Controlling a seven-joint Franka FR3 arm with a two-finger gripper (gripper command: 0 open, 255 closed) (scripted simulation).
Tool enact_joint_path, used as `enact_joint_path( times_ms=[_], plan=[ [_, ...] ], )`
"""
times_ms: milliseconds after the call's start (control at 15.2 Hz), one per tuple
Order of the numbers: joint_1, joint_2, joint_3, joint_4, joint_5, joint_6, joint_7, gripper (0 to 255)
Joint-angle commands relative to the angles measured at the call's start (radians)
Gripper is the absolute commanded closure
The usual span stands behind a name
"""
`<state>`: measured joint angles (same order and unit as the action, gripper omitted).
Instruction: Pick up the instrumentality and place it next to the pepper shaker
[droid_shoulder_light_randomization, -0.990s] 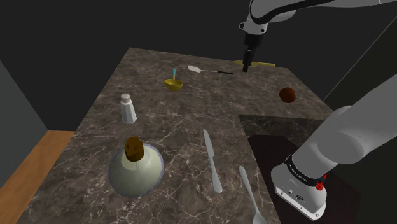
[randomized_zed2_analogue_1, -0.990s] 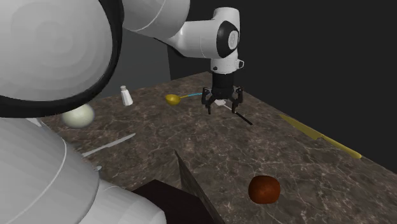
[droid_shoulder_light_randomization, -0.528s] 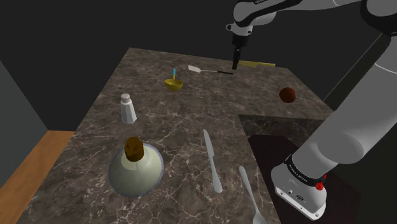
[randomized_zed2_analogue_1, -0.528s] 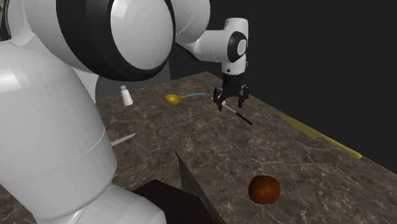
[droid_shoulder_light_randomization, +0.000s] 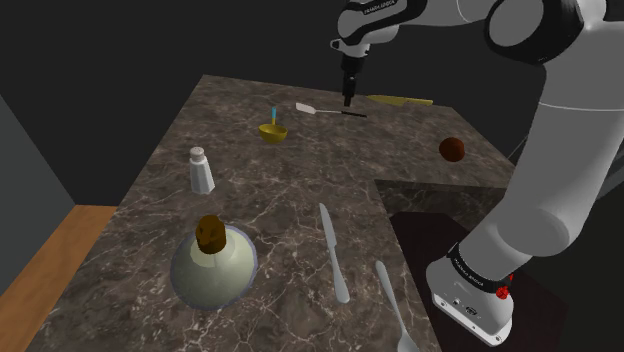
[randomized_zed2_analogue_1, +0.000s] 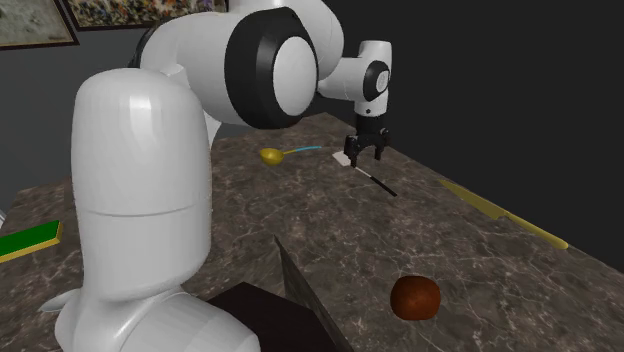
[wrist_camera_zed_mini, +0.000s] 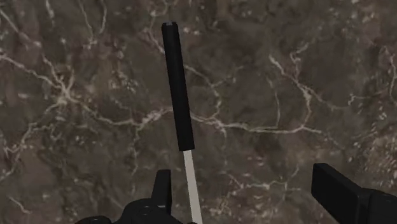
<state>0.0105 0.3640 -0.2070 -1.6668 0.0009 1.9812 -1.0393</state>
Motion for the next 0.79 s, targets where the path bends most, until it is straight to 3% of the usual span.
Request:
enact_joint_path(
  times_ms=[0,132,726],
  plan=[
    [-0.011,0.085,0.016,0.097,0.018,-0.005,-0.056,0],
    [-0.019,0.143,0.030,0.172,0.027,-0.016,-0.092,0],
    [-0.023,0.174,0.033,0.118,0.032,0.071,-0.095,0]
  ],
)
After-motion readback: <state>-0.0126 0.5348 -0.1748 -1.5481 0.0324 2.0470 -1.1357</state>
